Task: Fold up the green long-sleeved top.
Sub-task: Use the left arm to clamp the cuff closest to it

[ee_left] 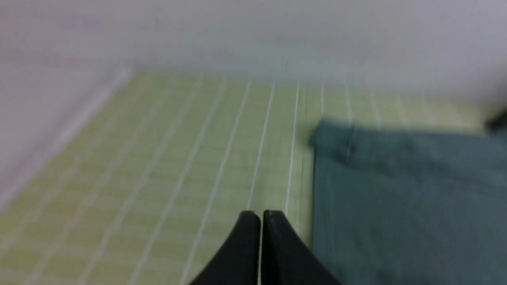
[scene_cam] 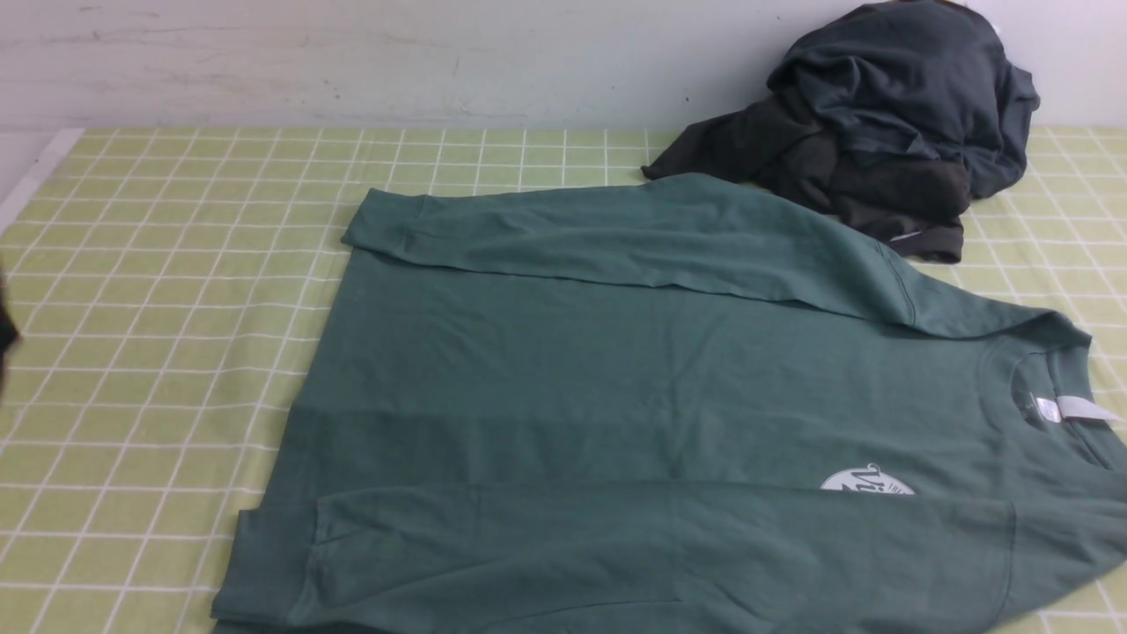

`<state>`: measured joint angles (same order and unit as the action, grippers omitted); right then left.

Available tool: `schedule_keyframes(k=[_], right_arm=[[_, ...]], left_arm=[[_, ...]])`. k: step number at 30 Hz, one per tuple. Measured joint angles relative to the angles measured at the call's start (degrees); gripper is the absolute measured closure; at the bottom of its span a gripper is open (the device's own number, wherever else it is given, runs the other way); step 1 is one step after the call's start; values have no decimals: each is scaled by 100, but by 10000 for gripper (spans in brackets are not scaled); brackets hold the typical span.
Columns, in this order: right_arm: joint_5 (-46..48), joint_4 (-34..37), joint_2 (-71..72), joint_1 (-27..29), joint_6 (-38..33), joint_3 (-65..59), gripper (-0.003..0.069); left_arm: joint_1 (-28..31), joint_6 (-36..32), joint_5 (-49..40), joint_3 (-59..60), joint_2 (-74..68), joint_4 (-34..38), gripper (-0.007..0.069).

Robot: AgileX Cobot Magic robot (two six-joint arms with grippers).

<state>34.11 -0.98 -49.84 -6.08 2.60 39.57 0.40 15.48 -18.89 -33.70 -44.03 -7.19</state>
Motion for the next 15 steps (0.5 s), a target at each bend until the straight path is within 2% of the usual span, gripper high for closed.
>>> schedule_keyframes(k=[3,6,10,15], right_arm=[[771,223,-696,-213,-260,80,673],[548,474,-1329,-598,-689,92,673],[159,657,-1738,-937,-990,119,673],[-49,727,-2145,-1458,-1283,136,673]], left_arm=[[-389,-351,-949,0,-862,527,625],[-772,-1103,-1497,-44,-1977,1172,625],[-898,-1637,-1605,-282,-2973,1613,624],[-700,-1735,-1636,-1185,-4270,1795,519]])
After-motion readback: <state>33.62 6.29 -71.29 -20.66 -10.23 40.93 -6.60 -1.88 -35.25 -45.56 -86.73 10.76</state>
